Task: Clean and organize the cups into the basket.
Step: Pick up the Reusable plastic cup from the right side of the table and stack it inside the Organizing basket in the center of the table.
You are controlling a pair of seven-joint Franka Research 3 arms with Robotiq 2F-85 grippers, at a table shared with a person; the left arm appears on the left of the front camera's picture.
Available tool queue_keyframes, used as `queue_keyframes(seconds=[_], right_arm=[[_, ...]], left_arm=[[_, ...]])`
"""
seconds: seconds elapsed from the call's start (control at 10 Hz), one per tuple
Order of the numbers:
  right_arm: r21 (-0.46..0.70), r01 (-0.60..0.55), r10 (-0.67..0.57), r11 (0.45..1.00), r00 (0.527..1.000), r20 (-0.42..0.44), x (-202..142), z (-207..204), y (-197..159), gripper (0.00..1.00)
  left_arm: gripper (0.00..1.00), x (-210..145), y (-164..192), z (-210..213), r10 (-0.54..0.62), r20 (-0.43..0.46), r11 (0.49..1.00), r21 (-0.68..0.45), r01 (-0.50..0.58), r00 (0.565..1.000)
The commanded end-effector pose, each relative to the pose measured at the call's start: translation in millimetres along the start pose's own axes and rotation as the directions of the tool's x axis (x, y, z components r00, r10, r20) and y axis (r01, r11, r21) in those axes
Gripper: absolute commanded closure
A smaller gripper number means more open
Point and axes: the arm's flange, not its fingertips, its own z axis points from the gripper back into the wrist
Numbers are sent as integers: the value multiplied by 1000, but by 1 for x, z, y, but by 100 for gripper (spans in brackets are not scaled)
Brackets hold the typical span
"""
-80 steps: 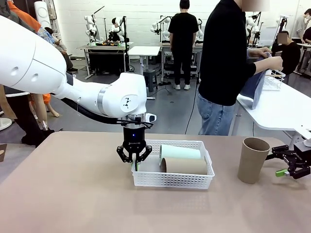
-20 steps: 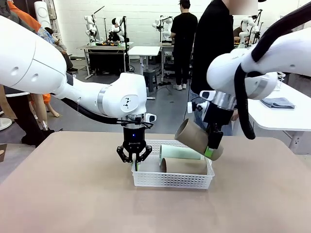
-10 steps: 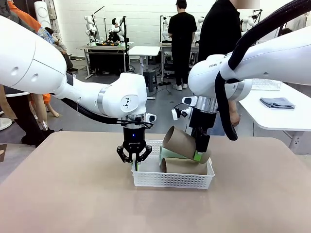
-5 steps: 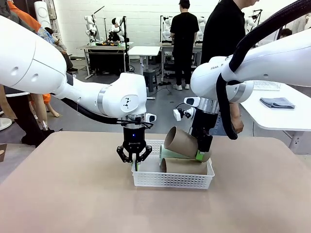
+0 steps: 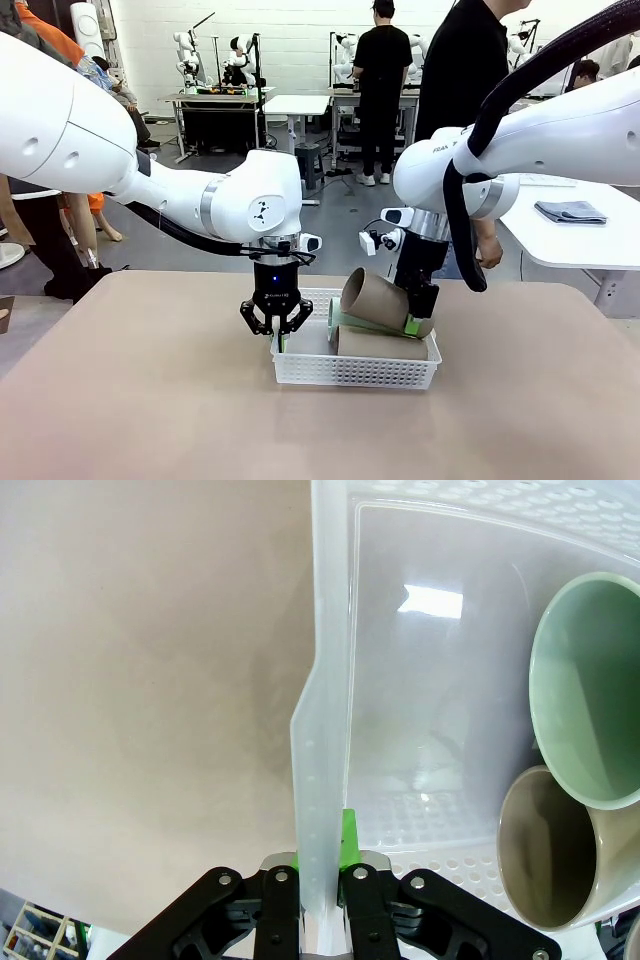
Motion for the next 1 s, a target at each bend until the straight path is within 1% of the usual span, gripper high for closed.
queue_keyframes(seconds=[0.0, 0.4, 0.6, 0.7, 0.8, 0.9], right_arm=[[-11, -29, 29, 1000, 999, 43, 3, 4, -4, 1], [-9, -33, 33, 999, 998, 47, 6, 4, -5, 0], [0, -40, 40, 999, 996, 74, 6, 7, -2, 0], [29, -65, 60, 997, 987, 150, 3, 21, 11, 0], [10, -75, 70, 997, 964, 255, -15, 51, 36, 0], [-19, -101, 100, 995, 922, 374, -50, 86, 67, 0]], left_arm=[[100, -1, 3, 1, -14, -4, 1000, 4, 14, 1000], [100, -1, 3, 1, -14, -4, 1000, 4, 14, 1000], [100, -1, 3, 1, -14, -4, 1000, 4, 14, 1000], [100, -1, 3, 1, -14, -4, 1000, 4, 14, 1000], [100, -1, 3, 1, -14, -4, 1000, 4, 14, 1000], [100, -1, 3, 1, -14, -4, 1000, 4, 14, 1000]])
